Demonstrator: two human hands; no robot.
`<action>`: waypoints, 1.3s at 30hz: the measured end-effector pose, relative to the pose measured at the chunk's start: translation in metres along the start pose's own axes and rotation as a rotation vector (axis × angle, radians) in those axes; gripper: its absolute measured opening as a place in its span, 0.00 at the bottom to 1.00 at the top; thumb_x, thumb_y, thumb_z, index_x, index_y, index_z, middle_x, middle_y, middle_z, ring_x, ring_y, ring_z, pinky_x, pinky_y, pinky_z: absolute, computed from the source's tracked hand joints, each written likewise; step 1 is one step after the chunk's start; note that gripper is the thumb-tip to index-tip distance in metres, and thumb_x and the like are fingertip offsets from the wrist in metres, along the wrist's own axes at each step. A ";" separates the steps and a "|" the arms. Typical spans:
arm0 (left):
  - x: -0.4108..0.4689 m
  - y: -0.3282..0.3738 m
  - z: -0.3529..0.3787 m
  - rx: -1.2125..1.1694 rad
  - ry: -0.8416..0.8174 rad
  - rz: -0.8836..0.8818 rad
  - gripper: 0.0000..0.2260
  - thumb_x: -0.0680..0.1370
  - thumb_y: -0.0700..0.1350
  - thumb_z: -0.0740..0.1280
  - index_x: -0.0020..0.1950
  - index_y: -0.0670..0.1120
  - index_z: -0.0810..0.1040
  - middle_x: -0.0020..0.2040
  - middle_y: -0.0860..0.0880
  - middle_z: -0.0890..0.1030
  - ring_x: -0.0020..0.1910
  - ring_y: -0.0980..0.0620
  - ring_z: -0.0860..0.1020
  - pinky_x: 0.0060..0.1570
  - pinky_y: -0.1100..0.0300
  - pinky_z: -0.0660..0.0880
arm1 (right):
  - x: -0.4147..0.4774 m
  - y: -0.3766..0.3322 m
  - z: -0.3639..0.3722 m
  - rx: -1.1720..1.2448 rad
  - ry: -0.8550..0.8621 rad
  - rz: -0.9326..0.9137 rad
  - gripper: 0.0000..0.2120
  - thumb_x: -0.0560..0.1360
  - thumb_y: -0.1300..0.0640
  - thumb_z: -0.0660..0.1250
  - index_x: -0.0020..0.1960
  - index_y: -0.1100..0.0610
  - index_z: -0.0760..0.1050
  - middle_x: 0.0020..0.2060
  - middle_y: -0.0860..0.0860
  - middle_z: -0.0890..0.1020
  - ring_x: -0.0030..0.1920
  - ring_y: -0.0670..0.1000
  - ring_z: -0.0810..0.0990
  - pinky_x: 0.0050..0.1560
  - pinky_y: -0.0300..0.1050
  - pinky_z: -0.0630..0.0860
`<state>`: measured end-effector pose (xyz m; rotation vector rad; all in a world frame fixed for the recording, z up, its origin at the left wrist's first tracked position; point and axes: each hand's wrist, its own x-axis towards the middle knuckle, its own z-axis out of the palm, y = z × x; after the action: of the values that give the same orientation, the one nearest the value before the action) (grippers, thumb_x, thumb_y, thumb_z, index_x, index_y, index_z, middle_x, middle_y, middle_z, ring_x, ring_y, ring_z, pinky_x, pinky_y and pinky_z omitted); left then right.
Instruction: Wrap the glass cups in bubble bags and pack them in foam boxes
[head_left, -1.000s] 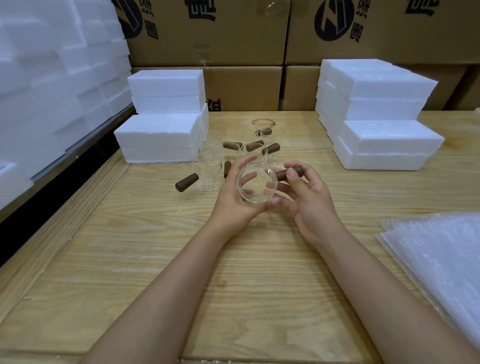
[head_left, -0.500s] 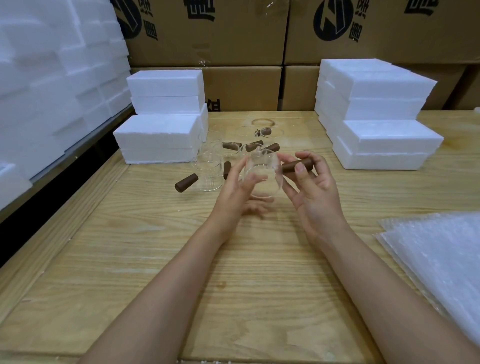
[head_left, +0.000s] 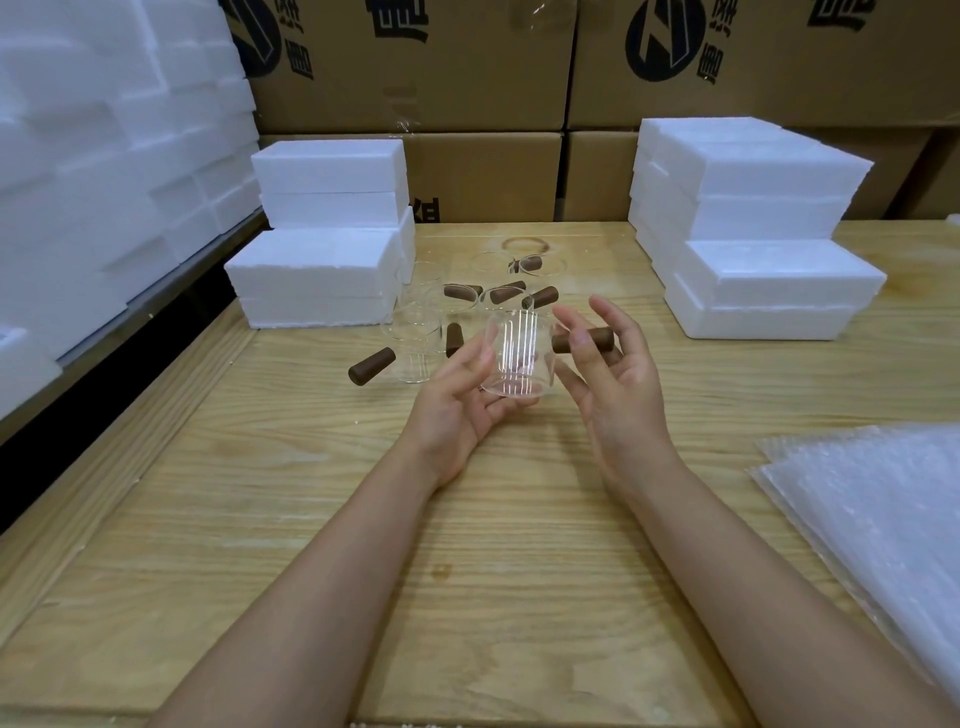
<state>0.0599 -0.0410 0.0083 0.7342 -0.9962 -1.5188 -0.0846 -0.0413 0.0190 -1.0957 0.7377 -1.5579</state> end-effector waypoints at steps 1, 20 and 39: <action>0.000 0.000 0.001 0.004 0.002 0.009 0.28 0.73 0.45 0.61 0.74 0.44 0.64 0.69 0.39 0.72 0.62 0.41 0.76 0.58 0.50 0.75 | -0.002 0.003 0.004 -0.005 0.096 0.016 0.17 0.75 0.55 0.67 0.62 0.53 0.70 0.53 0.49 0.81 0.54 0.46 0.81 0.54 0.43 0.78; -0.001 0.000 0.004 0.121 -0.019 0.088 0.23 0.75 0.44 0.68 0.69 0.53 0.68 0.61 0.44 0.80 0.53 0.51 0.81 0.52 0.60 0.77 | -0.007 0.016 0.012 0.093 0.280 0.136 0.06 0.78 0.56 0.64 0.43 0.56 0.75 0.36 0.51 0.80 0.36 0.46 0.79 0.41 0.40 0.76; 0.001 -0.005 0.003 0.207 0.005 0.089 0.15 0.72 0.50 0.65 0.55 0.45 0.79 0.45 0.53 0.85 0.49 0.58 0.82 0.52 0.60 0.78 | -0.005 0.013 0.009 0.118 0.353 0.273 0.11 0.76 0.53 0.67 0.41 0.60 0.75 0.39 0.56 0.80 0.41 0.54 0.81 0.34 0.42 0.81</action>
<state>0.0550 -0.0411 0.0047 0.8268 -1.1788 -1.3491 -0.0712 -0.0392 0.0098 -0.6087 0.9746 -1.5515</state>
